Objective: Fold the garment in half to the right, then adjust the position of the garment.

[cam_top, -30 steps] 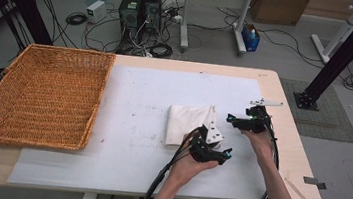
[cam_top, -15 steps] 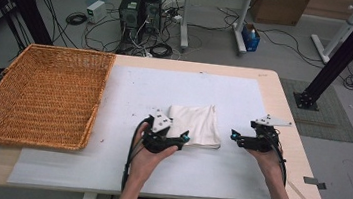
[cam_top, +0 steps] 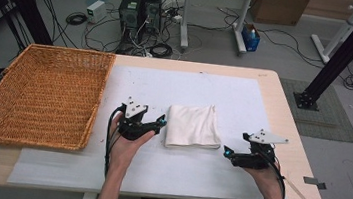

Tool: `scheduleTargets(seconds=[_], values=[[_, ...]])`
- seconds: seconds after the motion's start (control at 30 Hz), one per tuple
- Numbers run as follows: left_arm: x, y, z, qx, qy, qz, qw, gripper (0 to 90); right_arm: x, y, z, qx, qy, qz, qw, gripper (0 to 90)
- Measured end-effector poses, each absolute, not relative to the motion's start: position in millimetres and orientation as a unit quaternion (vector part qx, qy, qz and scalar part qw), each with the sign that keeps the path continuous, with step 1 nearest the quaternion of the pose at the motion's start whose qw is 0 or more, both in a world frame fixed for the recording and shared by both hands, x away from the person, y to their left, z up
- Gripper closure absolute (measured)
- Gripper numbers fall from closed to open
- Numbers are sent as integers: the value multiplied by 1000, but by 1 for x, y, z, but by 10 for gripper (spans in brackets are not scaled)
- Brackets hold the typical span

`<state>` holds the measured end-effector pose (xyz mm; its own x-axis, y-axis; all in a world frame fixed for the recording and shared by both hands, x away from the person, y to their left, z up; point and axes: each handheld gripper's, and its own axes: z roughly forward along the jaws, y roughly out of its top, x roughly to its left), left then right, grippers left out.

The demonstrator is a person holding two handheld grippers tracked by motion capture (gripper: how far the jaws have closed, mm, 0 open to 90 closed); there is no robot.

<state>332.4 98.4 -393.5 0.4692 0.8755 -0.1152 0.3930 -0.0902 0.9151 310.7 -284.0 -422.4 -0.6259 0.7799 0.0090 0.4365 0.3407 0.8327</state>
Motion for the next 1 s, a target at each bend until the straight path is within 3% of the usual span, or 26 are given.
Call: scheduleTargets(seconds=[0.53,1.0], values=[[411,100,-378,702,466,205,497,308,295,-286,-433,404,785,429,189,122],[451,64,-427,748,480,141,436,340,287,-293,-435,422,783,415,193,122]])
